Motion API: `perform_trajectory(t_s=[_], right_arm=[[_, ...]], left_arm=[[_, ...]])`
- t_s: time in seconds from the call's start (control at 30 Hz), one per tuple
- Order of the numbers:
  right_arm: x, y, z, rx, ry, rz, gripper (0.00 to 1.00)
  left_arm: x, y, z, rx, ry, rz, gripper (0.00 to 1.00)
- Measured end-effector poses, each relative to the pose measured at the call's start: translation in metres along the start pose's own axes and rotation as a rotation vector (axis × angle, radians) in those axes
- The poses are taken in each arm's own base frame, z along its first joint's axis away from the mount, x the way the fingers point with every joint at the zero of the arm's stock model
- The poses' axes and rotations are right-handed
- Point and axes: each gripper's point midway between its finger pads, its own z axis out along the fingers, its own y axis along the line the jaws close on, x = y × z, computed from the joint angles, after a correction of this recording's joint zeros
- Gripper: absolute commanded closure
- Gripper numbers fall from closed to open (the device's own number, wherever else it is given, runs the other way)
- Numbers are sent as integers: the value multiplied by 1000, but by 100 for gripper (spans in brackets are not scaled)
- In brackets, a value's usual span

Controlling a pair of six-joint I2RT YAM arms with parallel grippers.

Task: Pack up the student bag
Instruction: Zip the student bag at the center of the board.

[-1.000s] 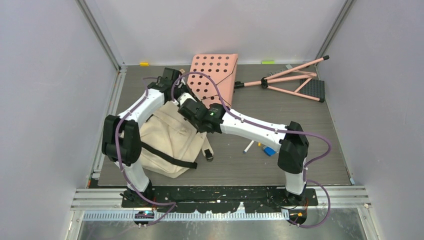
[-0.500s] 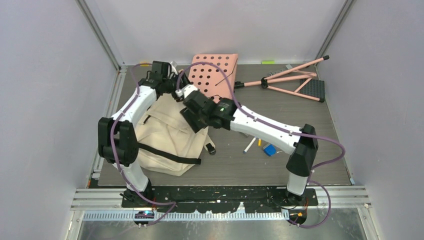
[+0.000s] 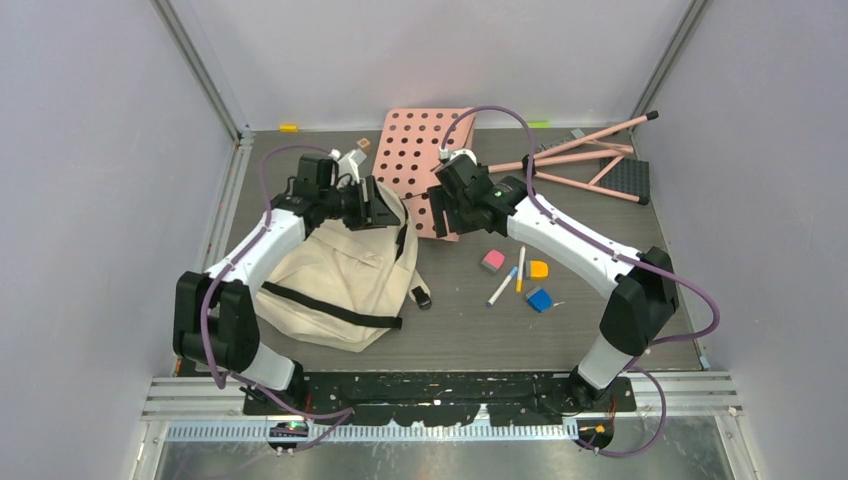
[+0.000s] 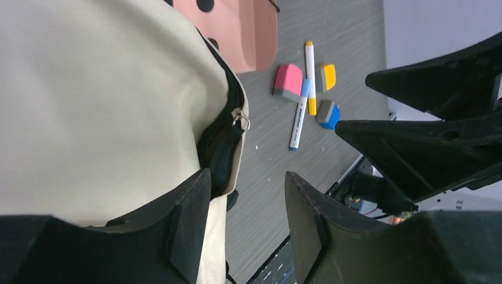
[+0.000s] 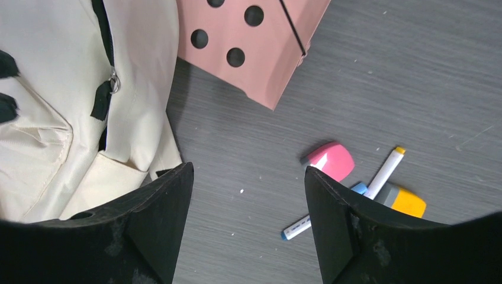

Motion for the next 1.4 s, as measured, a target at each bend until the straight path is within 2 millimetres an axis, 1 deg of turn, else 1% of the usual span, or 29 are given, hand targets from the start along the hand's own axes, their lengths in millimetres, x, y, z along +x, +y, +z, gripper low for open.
perform_trajectory(t_s=[0.07,0.13,0.27,0.43,0.57,0.63,0.8,1.0,1.1,1.17,1.2,1.23,1.27,1.33,1.4], right_arm=[[5,3,1,-13,14,12,25],[4,6,2,-28,12,28,25],[1,11,2,-49,3,45,25],[0,15,2,-65,0,59,26],[-1,18,2,-82,0,66,26],[-2,20,1,-92,-1,69,27],[0,27,4,-114,7,71,27],[8,45,21,-136,47,61,27],[14,53,32,-144,74,63,27],[20,56,37,-147,95,70,28],[22,58,39,-147,103,74,28],[24,58,41,-147,109,79,29],[25,59,42,-147,113,85,29],[25,60,42,-146,114,100,30],[24,60,42,-147,114,114,30]], left_arm=[[11,-1,5,5,28,16,50],[17,-3,9,10,46,27,52],[23,-4,19,14,66,55,60],[28,6,30,-23,83,67,68],[33,21,38,-84,94,70,68],[33,24,40,-104,93,70,68],[33,27,42,-127,86,74,66],[39,28,49,-122,107,72,64],[41,27,53,-115,114,78,65],[42,26,55,-110,118,79,74],[43,26,56,-109,119,79,80],[43,27,57,-108,120,77,84],[43,28,59,-105,122,79,90],[43,28,61,-102,123,73,98],[44,28,62,-102,123,74,100]])
